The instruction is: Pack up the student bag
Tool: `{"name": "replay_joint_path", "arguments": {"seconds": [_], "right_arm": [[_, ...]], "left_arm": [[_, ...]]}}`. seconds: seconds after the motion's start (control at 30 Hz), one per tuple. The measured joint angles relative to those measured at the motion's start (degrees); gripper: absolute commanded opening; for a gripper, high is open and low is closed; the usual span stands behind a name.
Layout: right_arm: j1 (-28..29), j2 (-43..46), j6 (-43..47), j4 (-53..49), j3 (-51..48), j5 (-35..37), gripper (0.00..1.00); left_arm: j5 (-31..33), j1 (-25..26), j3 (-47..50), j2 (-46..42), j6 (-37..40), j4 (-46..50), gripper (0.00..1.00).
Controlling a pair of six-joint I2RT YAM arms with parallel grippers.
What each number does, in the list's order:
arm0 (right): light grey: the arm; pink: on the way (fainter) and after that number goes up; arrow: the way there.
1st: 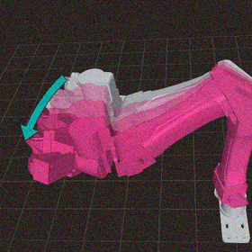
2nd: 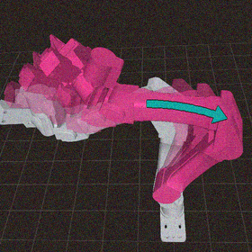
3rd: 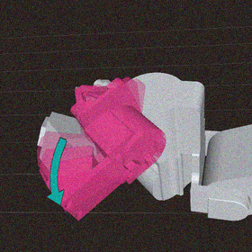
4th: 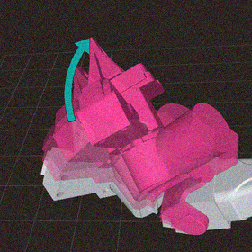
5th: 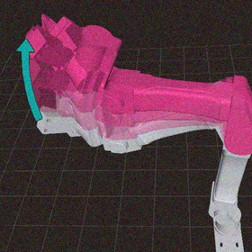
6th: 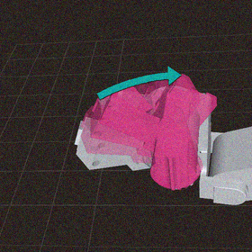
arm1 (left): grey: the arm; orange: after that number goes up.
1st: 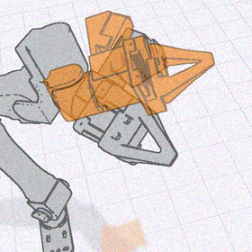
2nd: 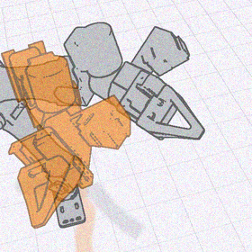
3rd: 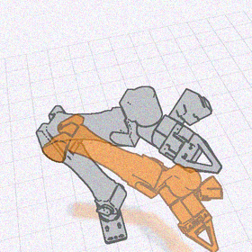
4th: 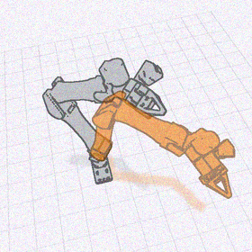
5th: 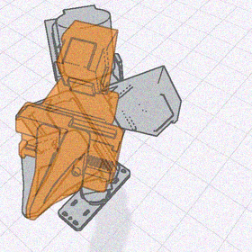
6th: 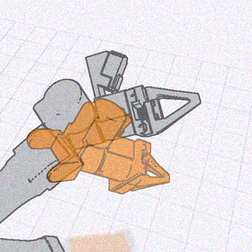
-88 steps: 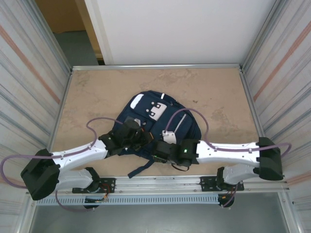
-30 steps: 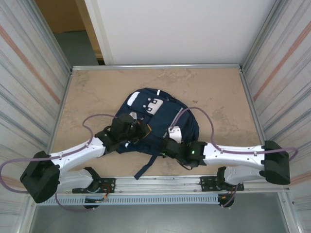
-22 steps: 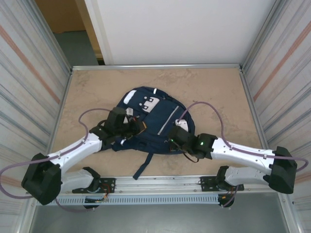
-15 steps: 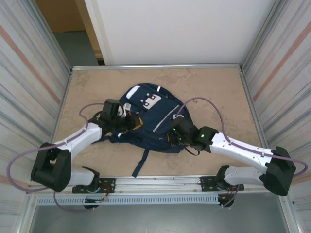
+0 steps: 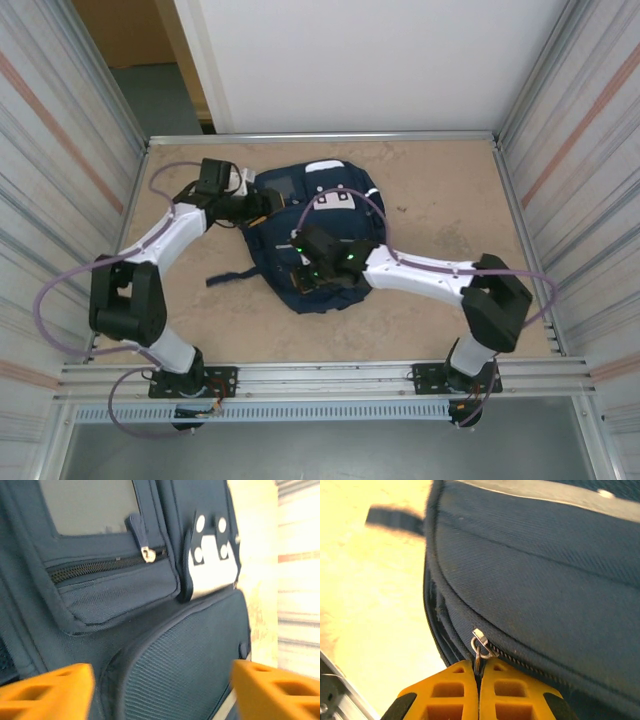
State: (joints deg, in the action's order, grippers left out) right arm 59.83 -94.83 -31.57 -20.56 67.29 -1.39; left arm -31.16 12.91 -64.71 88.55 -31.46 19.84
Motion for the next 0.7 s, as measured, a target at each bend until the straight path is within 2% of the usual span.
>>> {"name": "replay_joint_path", "arguments": {"seconds": [0.23, 0.3, 0.4, 0.53, 0.57, 0.6, 0.63, 0.7], "right_arm": [[1.46, -1.66, 0.33, 6.38, -1.07, -2.21, 0.0], [1.68, -1.66, 0.31, 7.48, -1.7, -2.21, 0.0], [2.19, -1.66, 0.31, 8.59, -2.27, -1.86, 0.0], [3.23, -1.7, -0.68, 8.57, -3.26, -1.25, 0.0], [3.61, -1.73, -0.87, 8.59, -3.34, -1.03, 0.0], [3.93, -1.7, -0.92, 9.01, -3.34, -0.81, 0.0], [4.28, -1.7, -0.96, 9.38, -3.34, -0.61, 0.0], [5.2, -1.73, -1.03, 10.34, -3.34, 0.09, 0.0]], "left_arm": [[5.77, 1.81, 17.86, -26.34, -3.85, -1.57, 0.99], [6.88, 3.02, 20.85, -30.47, -5.27, -0.94, 0.99], [8.35, 5.22, 24.06, -32.15, -8.13, -0.63, 0.99], [9.88, 7.41, 26.88, -30.97, -12.52, -3.67, 0.81], [10.23, 7.58, 27.04, -30.27, -13.44, -4.0, 0.75], [10.47, 7.74, 27.15, -29.62, -13.97, -4.2, 0.63], [10.69, 7.89, 27.3, -28.92, -14.4, -4.61, 0.58], [10.8, 8.15, 27.8, -27.36, -15.54, -5.35, 0.57]]}}
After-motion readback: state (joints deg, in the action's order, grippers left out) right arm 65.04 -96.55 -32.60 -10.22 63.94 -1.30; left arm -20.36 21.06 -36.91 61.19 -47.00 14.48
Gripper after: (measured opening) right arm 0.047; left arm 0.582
